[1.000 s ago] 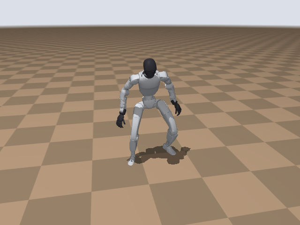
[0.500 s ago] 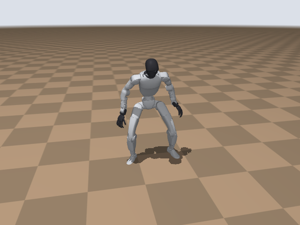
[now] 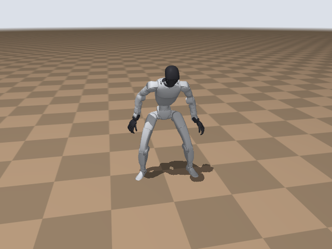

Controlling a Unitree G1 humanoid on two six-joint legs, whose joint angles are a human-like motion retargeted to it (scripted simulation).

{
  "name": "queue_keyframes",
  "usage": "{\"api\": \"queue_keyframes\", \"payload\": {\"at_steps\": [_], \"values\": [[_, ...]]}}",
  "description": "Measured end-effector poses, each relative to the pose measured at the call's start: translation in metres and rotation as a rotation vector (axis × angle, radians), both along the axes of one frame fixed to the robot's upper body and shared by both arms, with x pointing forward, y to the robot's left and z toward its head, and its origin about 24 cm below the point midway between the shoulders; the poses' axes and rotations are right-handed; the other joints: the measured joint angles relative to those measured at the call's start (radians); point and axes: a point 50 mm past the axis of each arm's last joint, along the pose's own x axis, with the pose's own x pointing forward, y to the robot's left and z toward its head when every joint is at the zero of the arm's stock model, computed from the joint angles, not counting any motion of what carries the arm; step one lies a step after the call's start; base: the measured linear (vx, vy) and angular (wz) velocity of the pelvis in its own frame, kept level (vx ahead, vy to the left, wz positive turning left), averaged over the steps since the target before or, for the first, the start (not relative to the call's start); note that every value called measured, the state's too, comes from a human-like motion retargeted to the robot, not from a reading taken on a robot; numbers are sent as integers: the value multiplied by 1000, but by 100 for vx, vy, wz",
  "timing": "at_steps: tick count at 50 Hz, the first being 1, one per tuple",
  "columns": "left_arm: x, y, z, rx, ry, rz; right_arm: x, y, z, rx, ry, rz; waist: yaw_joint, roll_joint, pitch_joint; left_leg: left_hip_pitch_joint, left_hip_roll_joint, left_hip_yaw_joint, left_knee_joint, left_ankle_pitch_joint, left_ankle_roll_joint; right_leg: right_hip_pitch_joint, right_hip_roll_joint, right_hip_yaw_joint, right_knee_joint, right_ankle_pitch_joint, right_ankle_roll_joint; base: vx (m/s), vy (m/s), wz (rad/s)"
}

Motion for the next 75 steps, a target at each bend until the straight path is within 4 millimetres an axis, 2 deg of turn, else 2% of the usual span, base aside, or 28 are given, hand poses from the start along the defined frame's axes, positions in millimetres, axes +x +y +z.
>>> {"api": "queue_keyframes", "payload": {"at_steps": [2, 5, 7, 10, 12, 15, 18, 20, 23, 27, 28, 30, 32, 37, 39, 41, 43, 45, 48, 52, 55, 57, 62, 65, 67, 71, 72, 75], "values": [[-12, 0, -7, -24, 16, 41, 11, 2, 4, -5, -31, 15, 14, 1, 0, 20, 27, 6, -33, 38, 19, 4, 26, -11, -13, 29, -22, 2, -45, -44], [-38, -2, -22, -61, 87, 77, 32, 5, 16, -13, -98, 57, 27, -7, 0, 35, 70, 36, -32, 59, 62, 4, 70, -18, -12, 41, 3, 3, -45, -53], [-58, -1, -31, -58, 153, 56, 41, 8, 21, -11, -139, 85, 35, -31, 0, 33, 57, 53, 45, -13, 57, 31, 101, -16, -41, 29, -3, 5, -41, -48], [-77, -4, -41, -23, 265, -46, 44, 13, 24, 1, -174, 106, 40, -62, 0, 10, -48, 54, 181, -158, 9, 62, 126, -22, -67, 41, 9, 5, -34, -14], [-80, -10, -45, 4, 329, -126, 40, 15, 21, 20, -169, 103, 40, -68, 0, -6, -150, 11, 200, -178, -16, 60, 147, -32, -68, 72, 22, 2, -32, -1], [-77, -17, -49, 6, 363, -192, 29, 15, 14, 64, -124, 86, 40, -49, 0, 32, -244, -96, 86, -151, 2, -12, 202, 33, 66, 125, 57, 2, -29, -2], [-68, -16, -46, -11, 333, -175, 12, 12, 5, 94, -63, 43, 38, -19, 0, 35, -188, -132, 122, -185, 55, -109, 228, 150, 300, 59, 98, 8, -31, 6], [-57, -15, -41, 5, 313, -162, 2, 10, 0, 87, -39, 11, 53, -4, 0, 3, -153, -156, 167, -179, 21, -144, 156, 145, 385, -43, 40, 9, -38, 2], [-39, -10, -32, 38, 262, -117, -4, 7, -3, 54, -14, -31, 46, 8, 0, 1, -142, -198, 138, -169, 2, -121, 26, 109, 327, -95, -45, 8, -43, 42], [-37, -4, -26, 21, 168, -6, 2, 6, -2, 18, -35, -46, 27, -7, 0, 19, -132, -230, 87, -129, -1, -4, 51, 172, -15, 19, 3, 9, -54, 32], [-41, -3, -27, 7, 163, 27, 6, 5, 0, 15, -47, -53, 31, -10, 0, 25, -119, -231, 75, -113, 8, 4, 61, 168, -31, 31, -8, 7, -54, -15], [-44, -6, -32, -45, 206, 47, 12, 1, 7, 20, -67, -40, 53, 1, 0, 7, -83, -219, 77, -69, 49, -21, 82, 145, 4, 39, -15, 4, -51, -23], [-59, -9, -39, -77, 209, 87, 22, -4, 14, -8, -103, -37, 48, 0, 0, -4, -48, -163, 122, -55, 67, -5, 106, 128, 0, 42, 11, 6, -47, -24], [-85, -14, -50, -59, 295, 8, 44, 1, 23, -34, -176, 5, 38, -50, 0, -38, -157, -71, 286, -228, 32, 40, 147, 117, -43, 36, -21, 6, -36, -7], [-84, -19, -53, -38, 343, -69, 45, 2, 24, -31, -175, 33, 39, -52, 0, -38, -194, -11, 224, -225, 25, 50, 167, 91, -68, 56, 2, 4, -30, 12], [-82, -24, -54, -31, 369, -122, 42, 2, 23, -20, -158, 51, 45, -39, 0, -12, -210, 7, 93, -164, 36, 36, 200, 72, -53, 85, 33, 2, -28, -1], [-78, -27, -54, -44, 367, -143, 37, 0, 22, 2, -138, 53, 49, -21, 0, -7, -188, -14, 48, -123, 79, -14, 233, 92, 38, 107, 67, 4, -28, -4], [-73, -28, -53, -55, 358, -141, 31, -2, 20, 23, -124, 39, 55, -8, 0, -38, -143, -40, 100, -107, 78, -79, 252, 144, 167, 82, 82, 7, -30, -12], [-60, -23, -47, -38, 338, -124, 26, -2, 17, 33, -115, 4, 66, 5, 0, -67, -99, -68, 127, -103, 41, -138, 172, 145, 312, -39, 25, 8, -32, 2], [-39, -20, -37, -40, 259, -91, 18, -11, 18, 12, -113, -30, 31, 55, 0, -121, -97, -157, 151, -90, 15, -122, 23, 112, 301, -138, -50, 3, -39, 65], [-40, -17, -33, -102, 152, -31, 7, -13, 12, 9, -60, -36, 42, 31, 0, -64, -95, -150, 143, -84, 7, -25, -29, 129, 105, -70, -24, 7, -51, 6], [-43, -14, -31, -136, 105, 24, 11, -13, 13, 5, -71, -38, 58, 24, 0, -48, -62, -150, 139, -74, -3, 14, -12, 123, 13, 17, -12, 2, -57, -38], [-67, -10, -38, -189, 98, 122, 42, 0, 24, 2, -166, 4, 70, -3, 0, -77, 47, -126, 216, 30, 6, -25, 56, 110, 118, -28, 14, 3, -56, -57], [-80, -10, -42, -156, 156, 88, 66, 11, 34, 9, -248, 19, 46, -47, 0, -132, 6, -110, 380, -54, -25, -22, 77, 102, 140, -78, -35, 3, -47, -13], [-80, -12, -44, -113, 205, 14, 73, 15, 40, 20, -295, 38, 23, -64, 0, -164, -35, -63, 502, -153, -26, -19, 85, 83, 154, -90, -33, 4, -40, 30], [-68, -11, -41, -7, 283, -136, 70, 24, 38, 64, -310, 64, 18, -73, 0, -116, -136, -29, 453, -230, -38, 14, 140, 20, 132, -69, -11, 5, -37, 18], [-62, -11, -39, 12, 290, -163, 66, 26, 36, 77, -297, 72, 21, -69, 0, -82, -149, -26, 376, -234, -27, 19, 157, 1, 128, -53, 5, 5, -33, 17], [-39, -7, -30, 38, 261, -202, 50, 28, 26, 118, -229, 89, 20, -60, 0, -12, -111, -4, 230, -259, 90, -19, 199, 5, 209, 25, 71, 4, -32, 27]]}}
